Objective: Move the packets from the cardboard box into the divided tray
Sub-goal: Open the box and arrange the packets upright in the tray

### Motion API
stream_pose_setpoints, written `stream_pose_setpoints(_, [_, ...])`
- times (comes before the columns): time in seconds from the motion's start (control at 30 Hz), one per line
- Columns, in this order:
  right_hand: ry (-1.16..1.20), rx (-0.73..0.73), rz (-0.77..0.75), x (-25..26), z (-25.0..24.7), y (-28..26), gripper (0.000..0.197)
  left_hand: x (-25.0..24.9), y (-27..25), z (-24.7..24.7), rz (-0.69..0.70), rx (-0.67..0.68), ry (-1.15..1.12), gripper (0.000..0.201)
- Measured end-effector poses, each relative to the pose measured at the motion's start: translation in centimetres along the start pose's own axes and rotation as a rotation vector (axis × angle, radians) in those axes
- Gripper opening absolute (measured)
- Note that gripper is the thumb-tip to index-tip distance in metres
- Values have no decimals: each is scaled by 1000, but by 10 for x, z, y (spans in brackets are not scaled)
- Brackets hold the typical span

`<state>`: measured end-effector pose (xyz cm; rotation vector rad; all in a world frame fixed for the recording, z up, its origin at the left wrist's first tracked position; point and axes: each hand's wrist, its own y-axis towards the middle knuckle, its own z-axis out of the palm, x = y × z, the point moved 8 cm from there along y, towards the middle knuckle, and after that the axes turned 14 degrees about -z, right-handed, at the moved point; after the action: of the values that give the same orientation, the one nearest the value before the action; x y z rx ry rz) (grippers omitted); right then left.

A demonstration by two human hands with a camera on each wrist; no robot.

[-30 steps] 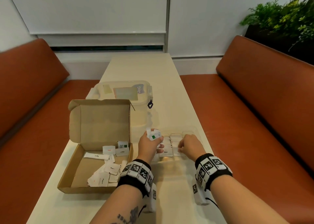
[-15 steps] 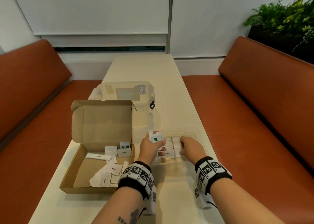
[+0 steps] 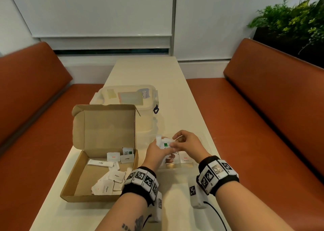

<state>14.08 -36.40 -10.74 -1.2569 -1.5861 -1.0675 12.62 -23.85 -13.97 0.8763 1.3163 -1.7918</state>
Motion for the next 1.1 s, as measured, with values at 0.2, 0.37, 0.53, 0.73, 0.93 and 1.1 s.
stream_pose_setpoints(0.2, [158, -205, 48, -13, -27, -5, 7, 1, 4, -13, -23, -81, -208, 33])
stream_pose_setpoints(0.37, [215, -197, 67, -19, -32, -15, 9, 1, 7, -3, -6, -89, -201, 30])
stream_pose_setpoints(0.53, [123, -153, 59, -20, -45, -24, 9, 3, 14, 14, -15, -92, -107, 27])
stream_pose_setpoints(0.73, [-108, -206, 49, -20, -77, -29, 8, 11, 17, 33, -31, -76, -133, 28])
stream_pose_setpoints(0.93, [-443, -152, 96, -34, -86, -35, 24, 20, 19, 28, -60, -113, -225, 30])
stream_pose_setpoints(1.1, [-919, -11, 44, -31, -68, -25, 15, 19, 16, 24, -51, -137, -221, 20])
